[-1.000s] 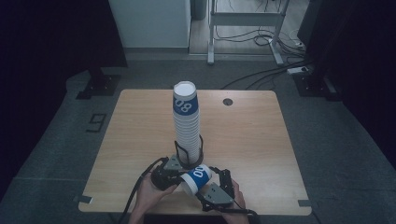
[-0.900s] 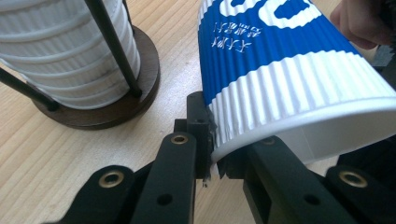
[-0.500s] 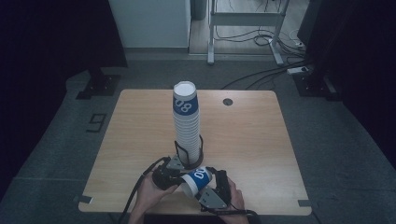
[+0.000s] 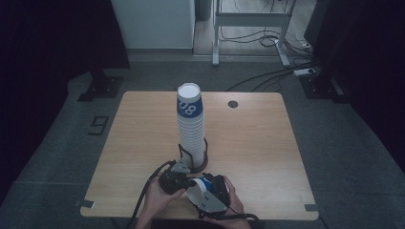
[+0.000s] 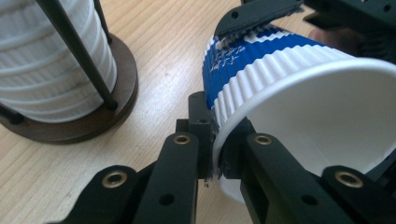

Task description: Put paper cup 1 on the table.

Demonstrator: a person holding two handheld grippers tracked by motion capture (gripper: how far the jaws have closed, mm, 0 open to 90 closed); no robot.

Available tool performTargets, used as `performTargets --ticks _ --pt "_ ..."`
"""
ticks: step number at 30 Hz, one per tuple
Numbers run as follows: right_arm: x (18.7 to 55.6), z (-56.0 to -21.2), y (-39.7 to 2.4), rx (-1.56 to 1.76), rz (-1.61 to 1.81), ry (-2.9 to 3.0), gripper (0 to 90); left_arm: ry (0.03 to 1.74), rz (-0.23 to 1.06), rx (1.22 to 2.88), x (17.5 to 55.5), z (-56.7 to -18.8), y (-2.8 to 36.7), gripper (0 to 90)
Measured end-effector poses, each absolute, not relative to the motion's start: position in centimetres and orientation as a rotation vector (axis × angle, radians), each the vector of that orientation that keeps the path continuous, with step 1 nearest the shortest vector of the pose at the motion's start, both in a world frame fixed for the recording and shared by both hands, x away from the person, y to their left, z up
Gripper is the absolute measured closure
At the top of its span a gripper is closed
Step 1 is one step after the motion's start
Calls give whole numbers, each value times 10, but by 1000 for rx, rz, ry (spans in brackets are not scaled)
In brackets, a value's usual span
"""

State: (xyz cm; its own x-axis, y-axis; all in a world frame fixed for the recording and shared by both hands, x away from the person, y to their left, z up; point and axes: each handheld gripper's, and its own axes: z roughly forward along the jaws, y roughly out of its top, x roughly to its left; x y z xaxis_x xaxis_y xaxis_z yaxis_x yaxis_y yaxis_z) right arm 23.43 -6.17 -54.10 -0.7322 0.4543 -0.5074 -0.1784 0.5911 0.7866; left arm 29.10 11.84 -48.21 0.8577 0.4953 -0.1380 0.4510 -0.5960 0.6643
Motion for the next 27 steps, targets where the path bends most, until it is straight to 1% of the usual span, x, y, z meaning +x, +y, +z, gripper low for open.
performTargets --ticks 8,9,13,18,19,20,22,25,27 --pt "231 -536 -63 233 1210 2081 75 705 69 2240 292 -481 120 855" --pt "230 -536 -61 210 1204 2083 89 699 64 2265 292 -482 119 854" --pt "230 -536 -61 201 1208 2090 99 712 41 2240 293 -484 121 853" --pt "231 -534 -63 226 1256 2066 120 727 30 2171 294 -486 123 801" --pt "232 -533 -64 257 1287 2062 161 732 17 2130 294 -487 126 801" --pt "232 -533 -64 257 1287 2062 161 732 17 2130 294 -487 126 800" --pt "233 -531 -66 278 1300 2067 163 726 40 2110 293 -487 127 763" --pt "234 -533 -69 296 1304 2072 163 730 60 2085 292 -486 128 751" --pt "236 -534 -71 321 1311 2074 164 746 74 2053 292 -486 130 681"
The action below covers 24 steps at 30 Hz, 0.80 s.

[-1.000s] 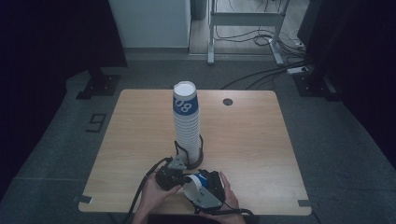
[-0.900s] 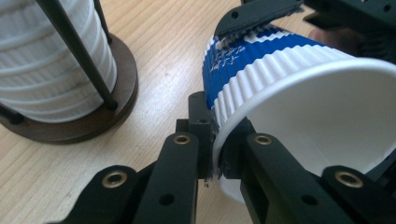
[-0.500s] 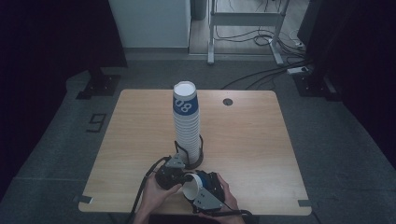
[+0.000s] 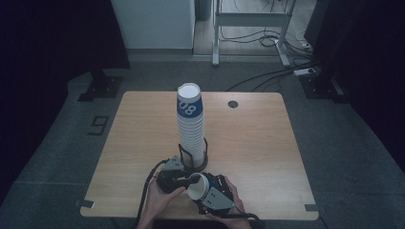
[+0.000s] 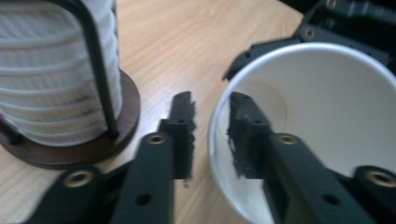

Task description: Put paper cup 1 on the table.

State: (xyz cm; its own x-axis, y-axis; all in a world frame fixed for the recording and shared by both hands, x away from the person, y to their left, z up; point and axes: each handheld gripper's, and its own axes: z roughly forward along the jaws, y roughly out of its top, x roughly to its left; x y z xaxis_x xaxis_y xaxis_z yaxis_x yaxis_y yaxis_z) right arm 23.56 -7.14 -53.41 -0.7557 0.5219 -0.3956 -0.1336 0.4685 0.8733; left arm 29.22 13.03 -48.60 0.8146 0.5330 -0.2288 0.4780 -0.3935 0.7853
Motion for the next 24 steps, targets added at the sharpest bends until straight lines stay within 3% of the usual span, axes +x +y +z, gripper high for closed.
performTargets --ticks 2,11,24 --pt "239 -534 -77 382 1337 2079 165 761 106 2006 291 -487 133 574" --pt "251 -532 -91 507 1351 2075 163 752 140 1900 288 -494 145 391" --pt "267 -528 -110 690 1418 2057 169 761 244 1818 279 -505 168 328"
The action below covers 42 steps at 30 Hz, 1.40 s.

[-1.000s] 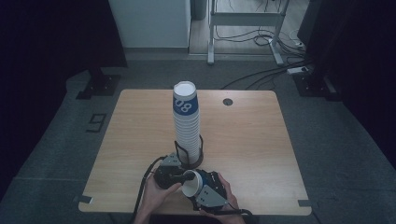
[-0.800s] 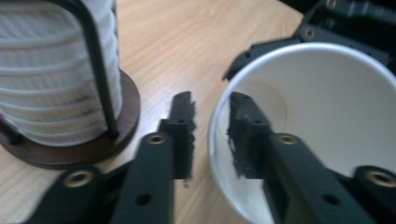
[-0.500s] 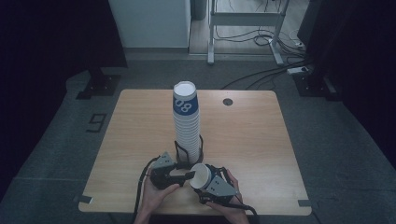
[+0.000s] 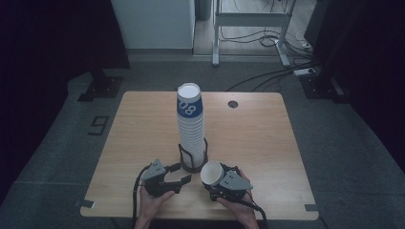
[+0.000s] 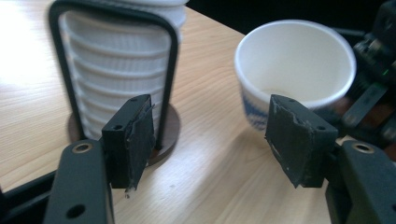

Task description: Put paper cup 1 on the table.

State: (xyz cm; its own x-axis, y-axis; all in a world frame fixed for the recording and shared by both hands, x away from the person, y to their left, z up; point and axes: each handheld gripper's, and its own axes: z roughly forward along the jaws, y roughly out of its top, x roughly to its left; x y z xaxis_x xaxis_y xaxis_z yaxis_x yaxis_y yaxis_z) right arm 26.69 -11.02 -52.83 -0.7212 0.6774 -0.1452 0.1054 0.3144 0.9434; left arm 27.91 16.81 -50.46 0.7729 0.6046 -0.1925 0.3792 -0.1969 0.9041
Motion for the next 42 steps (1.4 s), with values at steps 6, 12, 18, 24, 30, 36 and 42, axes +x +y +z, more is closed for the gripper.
performTargets --ticks 6,12,18,24,30,36,42 --pt "276 -524 -119 772 1457 2039 168 805 335 1799 276 -515 174 290" --pt "290 -516 -130 867 1496 1977 166 861 412 1800 274 -528 175 202" --pt "304 -513 -133 898 1463 1949 165 833 446 1821 274 -531 171 147" --pt "319 -511 -139 951 1480 1913 165 844 479 1808 274 -538 173 142" --pt "339 -514 -142 1001 1452 1886 165 851 483 1806 275 -543 174 143" --pt "357 -522 -143 1064 1434 1889 165 840 529 1795 273 -543 172 143" --pt "368 -531 -141 1094 1396 1896 164 835 576 1740 267 -544 174 143"
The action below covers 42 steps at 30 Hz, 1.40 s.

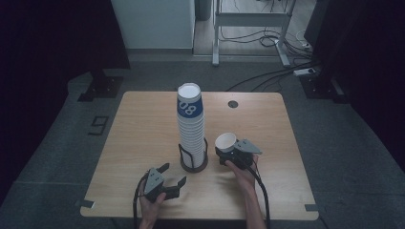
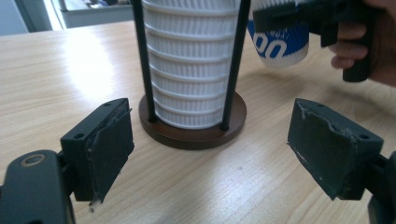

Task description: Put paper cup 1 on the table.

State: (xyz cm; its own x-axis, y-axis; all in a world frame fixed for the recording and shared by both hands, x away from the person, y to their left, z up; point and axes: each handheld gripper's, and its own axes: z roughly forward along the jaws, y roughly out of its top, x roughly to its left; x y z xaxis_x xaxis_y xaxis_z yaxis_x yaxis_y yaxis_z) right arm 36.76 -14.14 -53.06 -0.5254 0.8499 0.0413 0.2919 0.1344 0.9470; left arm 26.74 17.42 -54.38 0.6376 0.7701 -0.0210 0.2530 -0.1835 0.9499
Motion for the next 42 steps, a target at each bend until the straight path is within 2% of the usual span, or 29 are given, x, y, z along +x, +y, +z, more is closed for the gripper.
performTargets --ticks 14,42 --pt "386 -541 -133 1146 1331 1939 161 844 576 1713 266 -544 176 143" --pt "373 -545 -145 1215 1245 2009 140 848 572 1704 267 -544 177 144"
